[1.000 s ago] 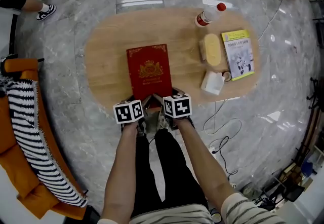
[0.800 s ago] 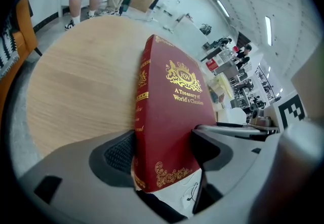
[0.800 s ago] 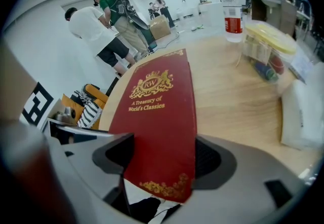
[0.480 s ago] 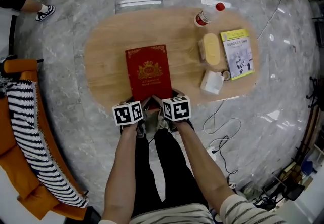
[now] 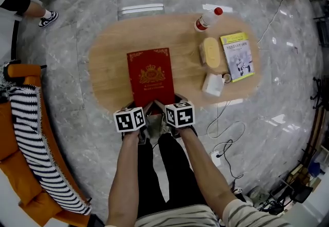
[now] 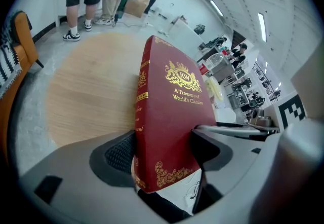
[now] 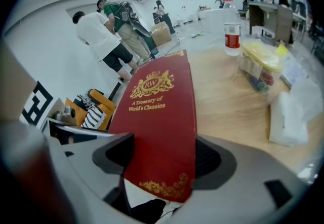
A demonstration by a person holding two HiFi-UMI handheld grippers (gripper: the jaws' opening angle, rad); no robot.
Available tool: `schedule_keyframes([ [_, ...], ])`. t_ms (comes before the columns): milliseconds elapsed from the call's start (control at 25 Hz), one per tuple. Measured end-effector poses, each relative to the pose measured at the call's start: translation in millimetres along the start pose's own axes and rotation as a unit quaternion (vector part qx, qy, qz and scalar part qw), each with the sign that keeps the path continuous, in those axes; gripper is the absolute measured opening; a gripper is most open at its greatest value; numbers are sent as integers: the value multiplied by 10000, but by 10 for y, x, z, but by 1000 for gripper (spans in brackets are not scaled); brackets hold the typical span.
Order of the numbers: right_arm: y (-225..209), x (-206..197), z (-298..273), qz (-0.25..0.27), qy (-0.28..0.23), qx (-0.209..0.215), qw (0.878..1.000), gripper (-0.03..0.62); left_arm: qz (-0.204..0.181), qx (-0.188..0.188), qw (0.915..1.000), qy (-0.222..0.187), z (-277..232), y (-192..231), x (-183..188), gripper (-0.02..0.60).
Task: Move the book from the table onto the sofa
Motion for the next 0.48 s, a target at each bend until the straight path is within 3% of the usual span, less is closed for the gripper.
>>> schedule_keyframes([
  [480,382,-11,464,-29,-221,-3,9998,360,-111,-4,9998,-180,580,-156,-59,347],
])
Point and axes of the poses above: the fingertips, and each gripper's own axes: z backward along the fingers, y to its left, x out of its top, the point moved 9 cm from there along z, backward along the fingers, and after that the axes turned 9 degrees about x, right-handed, at the moved point
